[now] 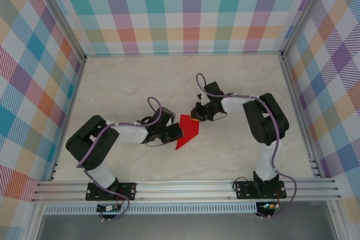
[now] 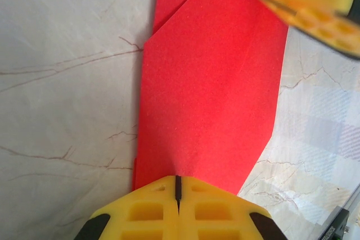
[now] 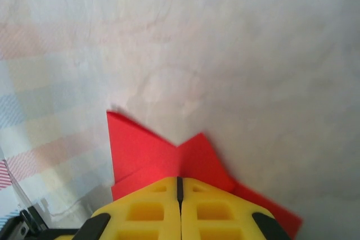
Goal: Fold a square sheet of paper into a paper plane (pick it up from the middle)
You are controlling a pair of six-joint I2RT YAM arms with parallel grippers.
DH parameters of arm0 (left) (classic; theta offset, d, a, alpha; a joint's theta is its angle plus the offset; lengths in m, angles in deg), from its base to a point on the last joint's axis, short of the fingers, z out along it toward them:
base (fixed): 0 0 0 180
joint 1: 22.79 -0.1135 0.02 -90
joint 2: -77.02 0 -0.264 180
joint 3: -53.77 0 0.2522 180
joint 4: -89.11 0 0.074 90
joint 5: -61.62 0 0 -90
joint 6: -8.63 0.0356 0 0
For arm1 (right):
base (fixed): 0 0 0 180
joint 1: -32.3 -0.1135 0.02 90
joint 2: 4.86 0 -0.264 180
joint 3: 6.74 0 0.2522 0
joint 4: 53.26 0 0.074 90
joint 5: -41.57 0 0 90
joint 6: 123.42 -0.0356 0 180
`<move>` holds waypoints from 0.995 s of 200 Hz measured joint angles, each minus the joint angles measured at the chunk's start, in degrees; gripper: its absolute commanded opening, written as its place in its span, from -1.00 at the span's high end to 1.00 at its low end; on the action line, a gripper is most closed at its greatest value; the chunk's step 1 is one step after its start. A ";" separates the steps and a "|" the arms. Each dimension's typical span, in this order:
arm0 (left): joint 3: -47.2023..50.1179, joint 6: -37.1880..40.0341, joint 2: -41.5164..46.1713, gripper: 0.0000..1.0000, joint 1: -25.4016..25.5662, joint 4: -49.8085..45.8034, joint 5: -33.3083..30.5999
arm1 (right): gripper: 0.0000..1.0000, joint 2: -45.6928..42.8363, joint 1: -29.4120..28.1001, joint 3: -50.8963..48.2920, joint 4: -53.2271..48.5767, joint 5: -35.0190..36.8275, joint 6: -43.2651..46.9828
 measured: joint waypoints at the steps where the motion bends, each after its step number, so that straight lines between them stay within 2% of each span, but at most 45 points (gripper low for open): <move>1: 0.00 0.02 0.00 1.00 0.00 0.00 0.00 | 0.89 0.07 0.07 0.09 -0.04 0.00 0.00; 67: -0.07 0.44 0.00 1.00 0.00 -0.26 0.11 | 0.88 1.46 3.61 4.11 -2.86 3.17 0.92; 101: -0.44 0.44 0.02 1.00 0.00 -1.16 0.13 | 0.86 -5.64 4.07 -0.33 -1.73 3.43 0.66; 134: -0.66 0.44 0.02 1.00 0.00 -1.38 0.09 | 0.85 -13.33 0.35 -5.79 0.26 1.42 -1.36; 165: -0.74 0.42 0.00 1.00 0.00 -1.77 0.07 | 0.86 -12.63 -4.17 -7.89 1.95 -0.39 -3.93; 199: -0.76 0.42 0.00 1.00 0.00 -1.77 0.07 | 0.86 -8.87 -6.10 -8.11 4.00 -1.62 -6.03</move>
